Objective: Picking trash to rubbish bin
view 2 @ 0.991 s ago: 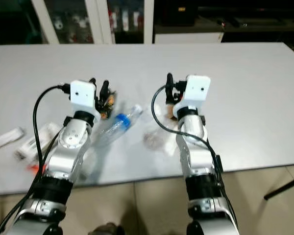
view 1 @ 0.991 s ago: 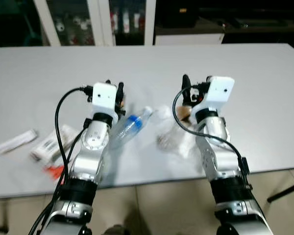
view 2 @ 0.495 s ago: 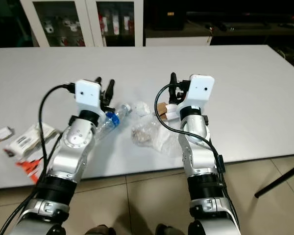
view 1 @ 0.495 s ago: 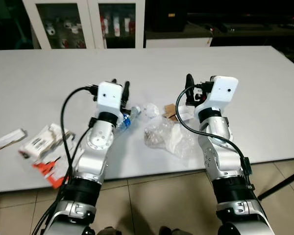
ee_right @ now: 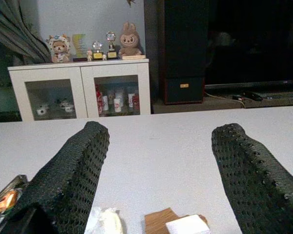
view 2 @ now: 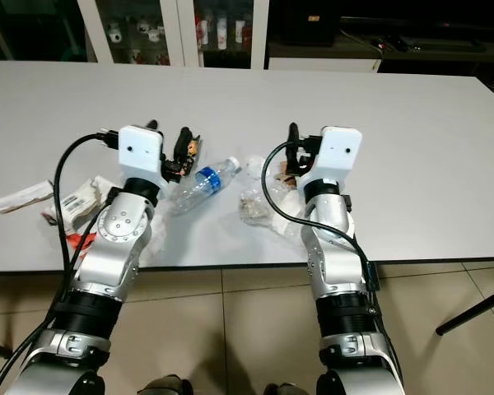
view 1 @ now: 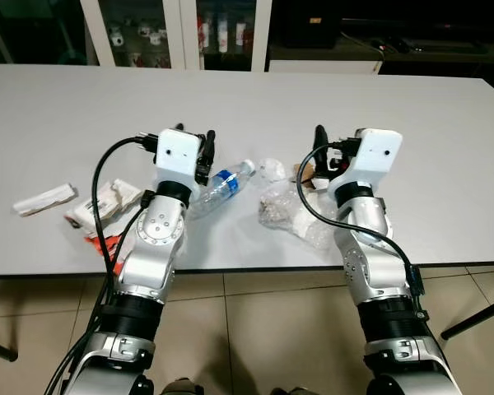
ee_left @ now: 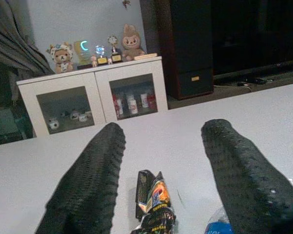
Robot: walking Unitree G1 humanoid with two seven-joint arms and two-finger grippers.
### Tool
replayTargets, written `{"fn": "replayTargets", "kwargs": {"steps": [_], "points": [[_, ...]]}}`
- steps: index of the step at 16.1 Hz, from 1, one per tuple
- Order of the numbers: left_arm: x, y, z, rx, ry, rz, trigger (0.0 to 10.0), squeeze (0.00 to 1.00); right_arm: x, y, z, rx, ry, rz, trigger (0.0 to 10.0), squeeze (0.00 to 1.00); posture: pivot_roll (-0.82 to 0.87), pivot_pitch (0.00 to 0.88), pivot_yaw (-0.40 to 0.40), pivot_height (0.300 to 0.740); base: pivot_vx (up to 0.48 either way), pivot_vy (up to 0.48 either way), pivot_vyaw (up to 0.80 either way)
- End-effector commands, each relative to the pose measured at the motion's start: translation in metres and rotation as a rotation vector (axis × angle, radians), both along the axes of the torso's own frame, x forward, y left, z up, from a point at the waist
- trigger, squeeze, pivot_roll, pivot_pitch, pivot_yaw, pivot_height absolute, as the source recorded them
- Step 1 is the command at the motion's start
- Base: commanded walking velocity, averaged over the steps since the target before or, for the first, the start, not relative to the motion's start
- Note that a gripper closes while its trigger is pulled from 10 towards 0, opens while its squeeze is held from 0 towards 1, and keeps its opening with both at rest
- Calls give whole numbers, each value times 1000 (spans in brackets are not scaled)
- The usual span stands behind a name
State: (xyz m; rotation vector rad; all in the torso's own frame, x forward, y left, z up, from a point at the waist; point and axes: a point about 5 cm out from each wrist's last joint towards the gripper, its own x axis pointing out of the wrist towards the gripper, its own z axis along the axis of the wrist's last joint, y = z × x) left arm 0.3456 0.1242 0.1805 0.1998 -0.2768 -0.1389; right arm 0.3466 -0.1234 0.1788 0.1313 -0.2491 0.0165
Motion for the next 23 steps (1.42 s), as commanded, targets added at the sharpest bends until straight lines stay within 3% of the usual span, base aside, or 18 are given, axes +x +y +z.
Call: {"fn": "replayTargets", "kwargs": {"steps": [1,8,15,18,19,21,23], "points": [[1,-4,1,3,3,-10,10000,1000,0,-3,0,0,-1,-4,10000,0,17,71,-37,740,0,0,0],[1,-3,3,9,4,-37,10000,1000,-1,-2,-1,-1,4,-1,10000,0,18,75,-38,740,0,0,0],[20,31,18,127,0,-14,10000,1000,0,-1,-2,-3,8,-1,10000,0,21,73,-36,740,0,0,0],[28,38,28,97,6,-61,10000,1000,0,-1,-1,-4,9,-1,10000,0,20,71,-35,740,0,0,0],[30,35,30,82,31,-153,10000,0,1,-1,-2,-4,9,-1,10000,0,24,68,-35,740,0,0,0],[32,32,14,119,142,-292,10000,0,2,0,-3,-4,14,2,10000,0,27,64,-33,740,0,0,0],[34,30,7,93,183,-342,10000,0,2,2,-3,-5,16,11,10000,0,23,60,-30,740,0,0,0]]}}
